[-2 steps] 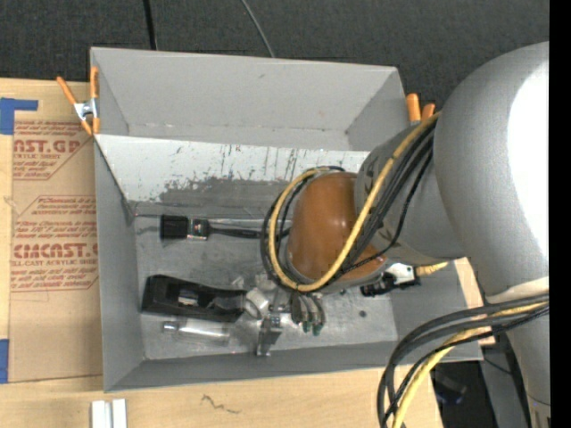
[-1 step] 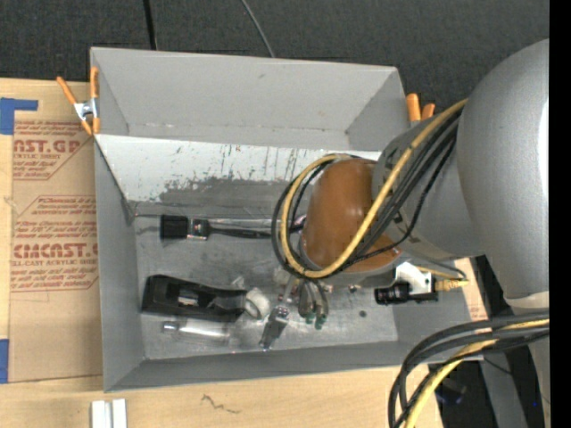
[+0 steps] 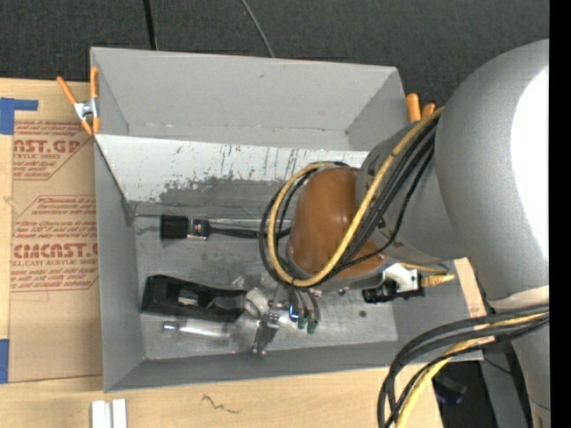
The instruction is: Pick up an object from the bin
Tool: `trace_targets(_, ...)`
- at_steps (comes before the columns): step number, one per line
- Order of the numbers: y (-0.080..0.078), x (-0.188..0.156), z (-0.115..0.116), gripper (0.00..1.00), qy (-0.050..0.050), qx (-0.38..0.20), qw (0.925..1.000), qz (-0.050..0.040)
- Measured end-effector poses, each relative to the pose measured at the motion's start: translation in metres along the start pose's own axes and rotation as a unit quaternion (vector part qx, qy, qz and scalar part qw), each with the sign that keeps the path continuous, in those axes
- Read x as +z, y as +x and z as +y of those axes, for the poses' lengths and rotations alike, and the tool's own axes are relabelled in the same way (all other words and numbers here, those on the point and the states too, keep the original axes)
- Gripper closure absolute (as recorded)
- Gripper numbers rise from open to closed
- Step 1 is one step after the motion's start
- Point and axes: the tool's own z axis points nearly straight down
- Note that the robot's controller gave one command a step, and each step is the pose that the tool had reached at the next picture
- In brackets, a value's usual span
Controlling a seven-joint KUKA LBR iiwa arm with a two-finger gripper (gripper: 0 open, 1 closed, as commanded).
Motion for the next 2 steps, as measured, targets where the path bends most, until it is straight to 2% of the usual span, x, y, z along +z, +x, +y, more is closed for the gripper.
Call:
trace_targets(1, 0.0018, 0.0142, -0.0032, 1.0, -0.001, 0.126, 0.9921, 0.0033)
trace_targets(2, 0.0018, 0.0142, -0.0032, 1.0, -0.001, 0.125, 0.9921, 0.0032)
